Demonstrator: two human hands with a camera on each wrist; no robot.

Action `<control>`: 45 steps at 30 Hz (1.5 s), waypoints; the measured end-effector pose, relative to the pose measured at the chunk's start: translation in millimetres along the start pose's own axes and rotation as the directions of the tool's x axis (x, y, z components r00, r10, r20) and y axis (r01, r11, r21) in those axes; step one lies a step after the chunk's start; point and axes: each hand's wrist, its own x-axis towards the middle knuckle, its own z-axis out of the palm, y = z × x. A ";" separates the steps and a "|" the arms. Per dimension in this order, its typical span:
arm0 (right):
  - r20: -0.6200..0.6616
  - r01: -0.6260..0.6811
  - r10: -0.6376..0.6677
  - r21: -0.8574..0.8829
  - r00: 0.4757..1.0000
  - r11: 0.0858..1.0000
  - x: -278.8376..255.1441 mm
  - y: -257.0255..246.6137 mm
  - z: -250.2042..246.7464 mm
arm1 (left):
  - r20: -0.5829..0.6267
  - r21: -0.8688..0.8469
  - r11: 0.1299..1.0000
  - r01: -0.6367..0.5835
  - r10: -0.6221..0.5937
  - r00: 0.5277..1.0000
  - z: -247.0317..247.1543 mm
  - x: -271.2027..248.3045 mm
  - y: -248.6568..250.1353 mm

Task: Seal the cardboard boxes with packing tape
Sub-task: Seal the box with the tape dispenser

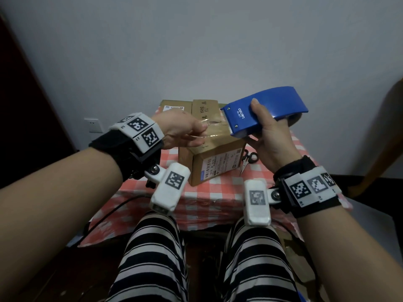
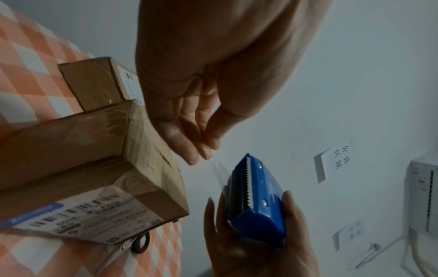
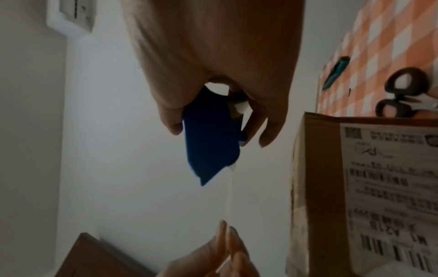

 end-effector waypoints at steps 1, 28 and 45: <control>-0.005 0.007 -0.008 -0.006 1.000 1.000 2.2 2.6 0.6 | -0.009 0.021 1.000 0.023 -0.022 1.000 -0.3 2.0 -0.4; 0.060 0.145 -0.138 -0.115 0.989 0.983 23.2 37.6 5.3 | -0.098 0.246 0.966 0.086 -0.063 0.993 -4.7 11.0 -11.1; 0.033 0.110 -0.107 -0.097 0.994 0.989 22.7 45.0 10.3 | -0.079 0.334 0.931 0.145 -0.125 0.989 -0.2 13.9 -18.4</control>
